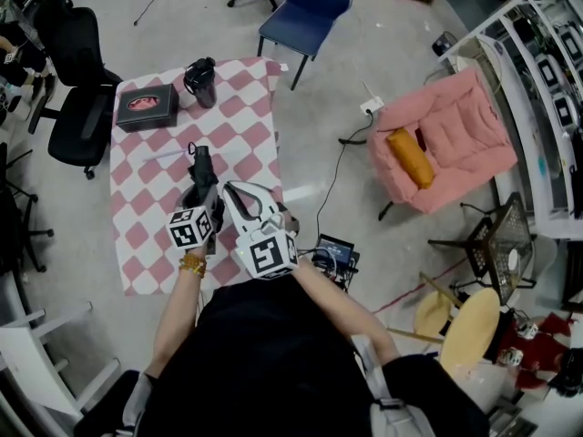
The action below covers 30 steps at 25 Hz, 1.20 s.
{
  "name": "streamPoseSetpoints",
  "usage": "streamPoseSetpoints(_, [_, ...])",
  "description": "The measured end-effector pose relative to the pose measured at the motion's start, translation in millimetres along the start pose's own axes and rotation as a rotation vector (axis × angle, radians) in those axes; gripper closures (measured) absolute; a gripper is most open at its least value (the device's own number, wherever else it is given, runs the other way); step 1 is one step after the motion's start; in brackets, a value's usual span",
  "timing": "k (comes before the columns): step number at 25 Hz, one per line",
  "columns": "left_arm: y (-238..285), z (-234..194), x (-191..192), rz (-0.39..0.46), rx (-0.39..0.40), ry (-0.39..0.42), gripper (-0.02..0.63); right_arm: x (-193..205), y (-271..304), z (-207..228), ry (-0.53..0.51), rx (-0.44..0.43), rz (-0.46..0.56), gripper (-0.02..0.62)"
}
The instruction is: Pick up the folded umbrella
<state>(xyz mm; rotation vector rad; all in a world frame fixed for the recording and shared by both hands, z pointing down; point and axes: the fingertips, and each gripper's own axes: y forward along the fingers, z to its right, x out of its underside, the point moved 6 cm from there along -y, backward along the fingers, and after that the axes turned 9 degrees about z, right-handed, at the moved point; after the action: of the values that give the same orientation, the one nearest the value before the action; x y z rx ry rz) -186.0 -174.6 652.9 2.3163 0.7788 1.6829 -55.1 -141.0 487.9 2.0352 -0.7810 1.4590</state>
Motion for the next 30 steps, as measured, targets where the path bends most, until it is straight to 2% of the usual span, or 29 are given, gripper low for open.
streamPoseSetpoints(30, [-39.9, 50.6, -97.5, 0.255, 0.1, 0.086, 0.405, -7.3, -3.9, 5.3, -0.003, 0.016, 0.026, 0.577])
